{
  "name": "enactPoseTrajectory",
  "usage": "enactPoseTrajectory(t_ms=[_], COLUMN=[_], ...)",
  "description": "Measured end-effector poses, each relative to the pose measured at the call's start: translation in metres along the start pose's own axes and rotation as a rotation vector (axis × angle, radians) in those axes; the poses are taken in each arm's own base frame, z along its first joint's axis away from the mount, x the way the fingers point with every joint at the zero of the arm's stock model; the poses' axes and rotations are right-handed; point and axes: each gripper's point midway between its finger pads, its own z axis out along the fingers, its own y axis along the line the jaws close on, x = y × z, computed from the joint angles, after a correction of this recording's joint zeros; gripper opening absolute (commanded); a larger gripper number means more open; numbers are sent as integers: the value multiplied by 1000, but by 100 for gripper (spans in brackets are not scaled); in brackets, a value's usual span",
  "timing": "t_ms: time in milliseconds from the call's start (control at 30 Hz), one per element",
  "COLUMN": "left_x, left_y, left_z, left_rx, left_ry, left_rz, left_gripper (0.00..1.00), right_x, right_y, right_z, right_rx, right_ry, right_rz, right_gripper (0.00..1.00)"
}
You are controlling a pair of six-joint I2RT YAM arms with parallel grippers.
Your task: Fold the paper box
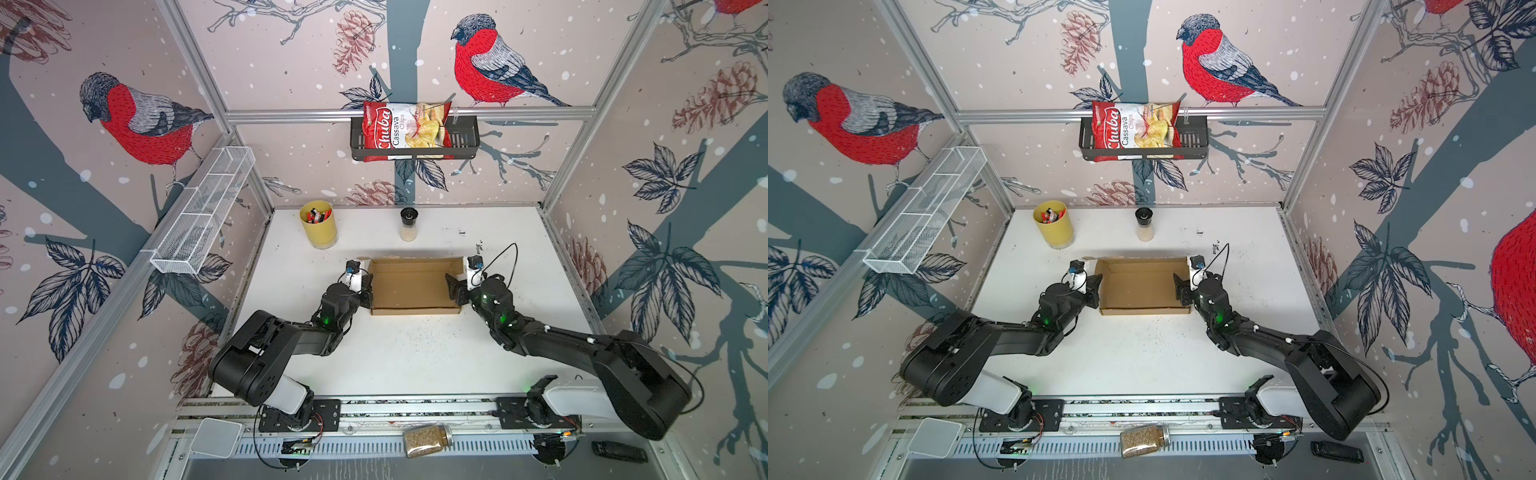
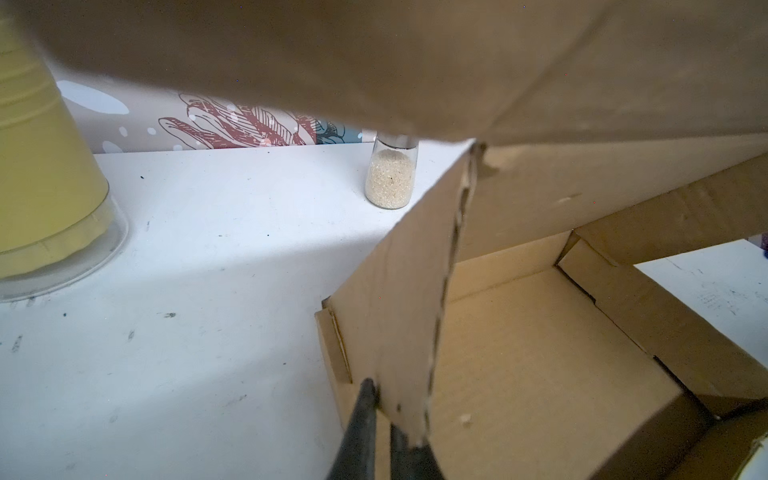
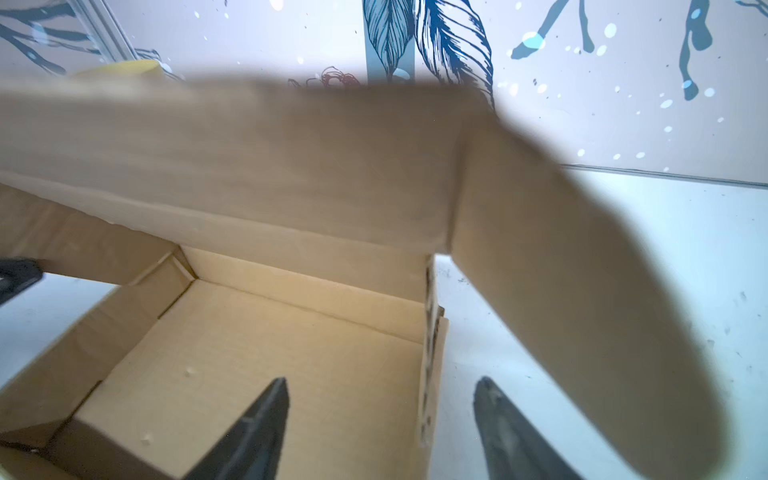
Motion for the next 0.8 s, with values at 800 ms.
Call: enactPoseTrajectory(t_ms=[800], left_x=[7], left_y=[5], left_z=[3], left_rx=[-42], left_ry=[15], left_rz=[40], left_gripper=[12], right_x=[-58], right_y=[-25], right_z=[-70], right_rx=[-61], right_ry=[-15], right_rz=[465], right_gripper=[83])
